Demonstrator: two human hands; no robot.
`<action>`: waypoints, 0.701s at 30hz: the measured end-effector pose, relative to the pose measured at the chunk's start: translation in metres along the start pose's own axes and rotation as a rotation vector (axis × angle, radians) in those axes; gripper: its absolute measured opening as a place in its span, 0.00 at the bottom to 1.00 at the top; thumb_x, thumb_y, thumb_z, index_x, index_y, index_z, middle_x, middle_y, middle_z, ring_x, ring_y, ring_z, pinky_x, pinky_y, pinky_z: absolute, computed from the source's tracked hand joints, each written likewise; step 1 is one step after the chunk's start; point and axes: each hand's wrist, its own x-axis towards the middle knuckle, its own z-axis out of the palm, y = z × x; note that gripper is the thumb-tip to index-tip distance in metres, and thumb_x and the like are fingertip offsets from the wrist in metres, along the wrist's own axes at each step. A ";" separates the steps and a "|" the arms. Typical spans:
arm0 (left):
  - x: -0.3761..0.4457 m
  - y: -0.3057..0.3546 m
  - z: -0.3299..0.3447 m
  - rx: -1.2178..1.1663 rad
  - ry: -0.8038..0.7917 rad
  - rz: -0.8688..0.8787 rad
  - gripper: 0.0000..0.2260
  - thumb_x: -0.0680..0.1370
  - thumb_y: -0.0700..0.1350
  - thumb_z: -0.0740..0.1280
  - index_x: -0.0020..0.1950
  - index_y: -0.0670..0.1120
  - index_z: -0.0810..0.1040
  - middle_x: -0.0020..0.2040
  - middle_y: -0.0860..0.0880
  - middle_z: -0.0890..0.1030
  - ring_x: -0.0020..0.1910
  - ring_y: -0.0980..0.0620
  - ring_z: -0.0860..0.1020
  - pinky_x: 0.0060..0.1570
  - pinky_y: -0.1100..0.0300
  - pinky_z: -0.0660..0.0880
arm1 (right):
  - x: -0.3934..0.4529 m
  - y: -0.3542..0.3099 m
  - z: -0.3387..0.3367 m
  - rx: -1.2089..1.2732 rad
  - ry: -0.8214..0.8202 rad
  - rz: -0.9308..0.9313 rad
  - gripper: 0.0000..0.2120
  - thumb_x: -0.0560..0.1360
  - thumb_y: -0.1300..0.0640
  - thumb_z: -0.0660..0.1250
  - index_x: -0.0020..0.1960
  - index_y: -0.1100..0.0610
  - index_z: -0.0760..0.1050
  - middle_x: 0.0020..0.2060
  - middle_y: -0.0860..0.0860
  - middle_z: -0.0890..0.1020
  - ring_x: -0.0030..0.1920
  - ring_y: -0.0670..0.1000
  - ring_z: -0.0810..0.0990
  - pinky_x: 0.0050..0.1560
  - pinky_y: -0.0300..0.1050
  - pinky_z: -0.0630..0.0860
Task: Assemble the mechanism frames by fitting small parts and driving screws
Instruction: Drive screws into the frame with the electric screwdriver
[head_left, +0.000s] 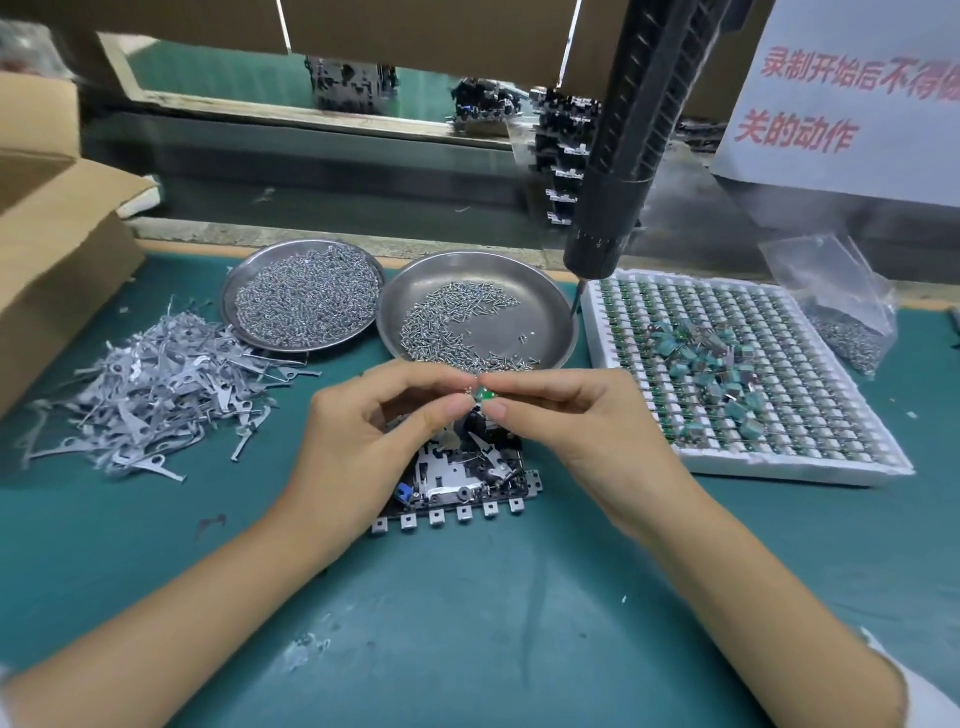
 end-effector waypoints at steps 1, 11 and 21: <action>0.000 0.000 0.000 -0.003 -0.002 0.001 0.09 0.70 0.42 0.72 0.46 0.53 0.84 0.42 0.53 0.84 0.38 0.56 0.82 0.43 0.66 0.77 | 0.000 0.000 0.000 0.001 -0.001 -0.005 0.10 0.69 0.67 0.72 0.49 0.61 0.83 0.44 0.53 0.86 0.47 0.48 0.84 0.47 0.34 0.77; 0.000 0.000 0.000 0.039 -0.028 0.019 0.06 0.71 0.44 0.72 0.47 0.51 0.84 0.44 0.49 0.83 0.40 0.52 0.82 0.43 0.60 0.79 | -0.004 -0.001 0.003 -0.162 -0.013 -0.155 0.10 0.72 0.65 0.71 0.48 0.52 0.83 0.43 0.48 0.86 0.45 0.45 0.83 0.47 0.38 0.79; 0.000 0.009 -0.004 0.198 -0.028 0.097 0.12 0.68 0.51 0.72 0.49 0.57 0.77 0.42 0.54 0.78 0.42 0.59 0.77 0.46 0.66 0.73 | -0.007 -0.001 0.005 -0.295 -0.016 -0.253 0.11 0.72 0.68 0.71 0.47 0.53 0.84 0.42 0.51 0.86 0.44 0.55 0.83 0.48 0.45 0.79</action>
